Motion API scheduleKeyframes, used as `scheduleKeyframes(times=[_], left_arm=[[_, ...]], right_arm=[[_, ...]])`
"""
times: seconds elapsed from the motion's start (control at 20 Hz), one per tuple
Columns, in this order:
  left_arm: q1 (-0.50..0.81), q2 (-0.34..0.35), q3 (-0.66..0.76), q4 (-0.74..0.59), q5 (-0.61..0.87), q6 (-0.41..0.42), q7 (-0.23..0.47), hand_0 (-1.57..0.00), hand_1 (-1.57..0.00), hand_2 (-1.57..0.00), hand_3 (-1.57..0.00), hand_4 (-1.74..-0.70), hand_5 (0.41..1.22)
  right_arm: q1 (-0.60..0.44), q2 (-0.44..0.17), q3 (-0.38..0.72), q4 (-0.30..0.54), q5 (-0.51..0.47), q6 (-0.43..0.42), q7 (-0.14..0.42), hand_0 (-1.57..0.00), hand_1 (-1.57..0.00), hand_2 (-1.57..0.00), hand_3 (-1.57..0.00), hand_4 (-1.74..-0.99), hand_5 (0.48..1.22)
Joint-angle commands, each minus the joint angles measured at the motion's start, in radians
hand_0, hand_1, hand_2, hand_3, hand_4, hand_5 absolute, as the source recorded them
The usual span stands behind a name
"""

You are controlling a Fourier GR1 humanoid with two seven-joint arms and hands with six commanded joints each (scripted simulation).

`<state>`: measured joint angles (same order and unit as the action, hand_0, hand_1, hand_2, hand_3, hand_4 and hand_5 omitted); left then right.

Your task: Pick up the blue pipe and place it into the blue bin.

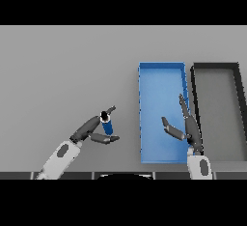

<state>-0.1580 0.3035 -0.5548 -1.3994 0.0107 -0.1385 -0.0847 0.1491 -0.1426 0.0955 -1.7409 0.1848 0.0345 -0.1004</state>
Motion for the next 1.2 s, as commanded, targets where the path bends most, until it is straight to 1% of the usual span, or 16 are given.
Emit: scheduleKeyframes(times=[0.0,0.1,0.15,0.2,0.25,0.3,0.4,0.45,0.55,0.65,0.7,0.75,0.8,0.9,1.0,1.15], left_arm=[[-0.002,-0.011,0.002,0.014,0.009,-0.006,-0.009,0.0,0.0,0.0,0.0,-1.08,0.428],[-0.017,-0.041,0.003,0.038,0.013,-0.004,-0.036,0.0,0.0,0.0,0.0,-1.11,0.463],[-0.017,-0.064,0.005,0.045,0.025,0.0,-0.039,0.0,0.0,-0.05,-0.04,-1.14,0.502],[-0.017,-0.076,0.016,0.061,0.044,-0.005,-0.051,0.0,-0.04,-0.15,-0.12,-1.19,0.55],[-0.009,-0.084,0.022,0.056,0.064,-0.01,-0.06,-0.01,-0.16,-0.31,-0.28,-1.24,0.613],[-0.007,-0.101,0.026,0.062,0.079,-0.011,-0.065,-0.12,-0.32,-0.49,-0.53,-1.28,0.735],[0.001,-0.117,0.025,0.067,0.083,-0.004,-0.074,-0.6,-0.75,-0.87,-0.91,-1.44,0.91],[0.003,-0.125,0.021,0.068,0.082,-0.005,-0.079,-0.8,-0.92,-1.01,-1.03,-1.5,0.972],[0.017,-0.128,0.009,0.05,0.071,-0.001,-0.087,-1.07,-1.15,-1.21,-1.19,-1.58,1.062],[0.019,-0.128,-0.003,0.036,0.055,0.013,-0.086,-1.25,-1.3,-1.34,-1.33,-1.53,1.119],[0.025,-0.127,-0.006,0.026,0.041,0.021,-0.096,-1.32,-1.36,-1.39,-1.38,-1.51,1.139],[0.025,-0.144,-0.008,0.019,0.03,0.032,-0.111,-1.37,-1.4,-1.42,-1.42,-1.5,1.156],[0.015,-0.149,0.002,0.01,0.031,0.034,-0.11,-1.41,-1.43,-1.45,-1.45,-1.49,1.169],[0.017,-0.149,0.006,-0.024,0.024,0.037,-0.122,-1.47,-1.48,-1.5,-1.49,-1.48,1.188],[0.011,-0.161,0.015,-0.08,0.037,0.035,-0.122,-1.5,-1.51,-1.52,-1.52,-1.47,1.2],[-0.018,-0.17,0.03,-0.128,0.051,0.019,-0.079,-1.54,-1.54,-1.55,-1.55,-1.47,1.21]], right_arm=[[-0.005,-0.002,0.0,0.0,0.008,-0.006,0.012,0.0,0.0,0.0,0.0,-1.207,0.646],[0.002,-0.004,-0.004,0.005,0.01,-0.009,0.002,0.0,0.0,0.0,0.0,-1.207,0.65],[-0.003,-0.004,-0.007,0.004,0.004,-0.007,0.002,0.0,0.0,0.0,0.0,-1.21,0.653],[-0.004,-0.007,-0.009,0.004,0.006,-0.01,0.004,0.0,0.0,0.0,0.0,-1.213,0.655],[0.006,-0.01,-0.013,0.003,-0.004,-0.003,-0.008,0.0,0.0,0.0,0.0,-1.217,0.655],[-0.004,-0.007,-0.007,0.008,0.002,-0.004,0.001,0.0,0.0,0.0,0.0,-1.22,0.656],[0.0,-0.008,-0.005,0.002,0.003,-0.002,-0.004,0.0,0.0,0.0,0.0,-1.219,0.657],[-0.008,-0.004,-0.007,0.009,-0.005,0.001,0.001,0.0,0.0,0.0,0.0,-1.224,0.658],[-0.006,0.001,-0.008,0.011,-0.017,0.006,0.0,0.0,0.0,0.0,0.0,-1.233,0.66],[-0.007,-0.002,-0.012,0.011,-0.023,0.01,0.008,0.0,0.0,0.0,0.0,-1.224,0.651],[-0.009,0.003,-0.009,0.016,-0.021,0.008,0.003,0.0,0.0,0.0,0.0,-1.222,0.646],[-0.021,0.006,-0.011,0.022,-0.026,0.009,0.022,0.0,0.0,0.0,0.0,-1.221,0.638],[-0.016,-0.007,-0.021,0.022,-0.032,0.014,0.011,0.0,0.0,0.0,0.0,-1.22,0.635],[-0.026,0.009,-0.012,0.035,-0.026,0.009,0.015,0.0,0.0,0.0,0.0,-1.219,0.628],[-0.016,0.01,-0.008,0.032,-0.024,0.012,-0.001,0.0,0.0,0.0,0.0,-1.229,0.633],[-0.021,-0.003,-0.009,0.019,-0.005,0.002,0.008,0.0,0.0,0.0,0.0,-1.213,0.639]])
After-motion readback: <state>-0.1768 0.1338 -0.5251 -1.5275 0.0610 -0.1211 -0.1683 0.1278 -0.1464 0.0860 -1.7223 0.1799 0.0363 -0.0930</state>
